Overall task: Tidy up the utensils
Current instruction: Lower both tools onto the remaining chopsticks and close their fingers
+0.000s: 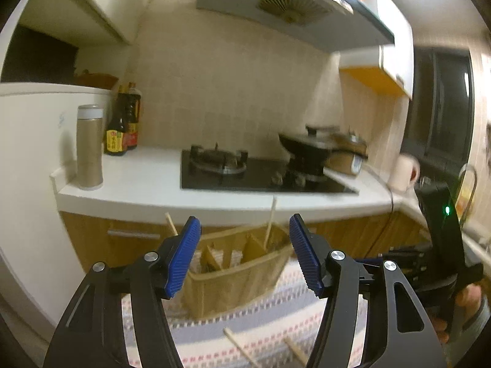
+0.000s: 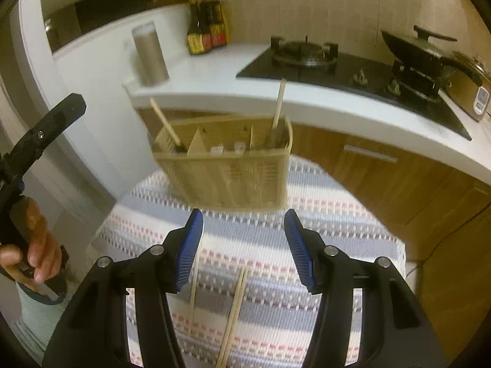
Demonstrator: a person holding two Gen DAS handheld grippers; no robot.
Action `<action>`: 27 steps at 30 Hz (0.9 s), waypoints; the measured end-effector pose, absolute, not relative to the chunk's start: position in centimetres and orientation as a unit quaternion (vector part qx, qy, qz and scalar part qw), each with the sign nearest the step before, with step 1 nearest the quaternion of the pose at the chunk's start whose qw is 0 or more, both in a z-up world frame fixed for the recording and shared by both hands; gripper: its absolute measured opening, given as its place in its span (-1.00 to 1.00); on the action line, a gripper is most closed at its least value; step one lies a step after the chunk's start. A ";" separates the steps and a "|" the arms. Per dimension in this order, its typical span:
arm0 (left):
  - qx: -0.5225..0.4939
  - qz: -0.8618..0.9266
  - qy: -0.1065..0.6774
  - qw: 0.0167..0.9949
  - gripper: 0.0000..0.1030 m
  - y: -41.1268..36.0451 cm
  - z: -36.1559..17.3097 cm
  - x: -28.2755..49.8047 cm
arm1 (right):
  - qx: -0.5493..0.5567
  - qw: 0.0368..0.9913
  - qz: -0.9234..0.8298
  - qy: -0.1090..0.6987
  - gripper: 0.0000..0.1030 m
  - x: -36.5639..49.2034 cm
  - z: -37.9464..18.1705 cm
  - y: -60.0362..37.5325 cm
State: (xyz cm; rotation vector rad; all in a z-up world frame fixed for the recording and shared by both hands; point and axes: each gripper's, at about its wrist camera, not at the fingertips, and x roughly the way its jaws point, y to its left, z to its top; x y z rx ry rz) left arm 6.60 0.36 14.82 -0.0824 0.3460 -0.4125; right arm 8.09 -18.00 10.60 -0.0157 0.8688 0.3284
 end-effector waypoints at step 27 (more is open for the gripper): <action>-0.063 -0.189 0.514 0.834 0.11 -1.8 -1.9 12.6 | 0.041 0.746 0.160 0.645 -0.31 7.9 -5.1 -16.2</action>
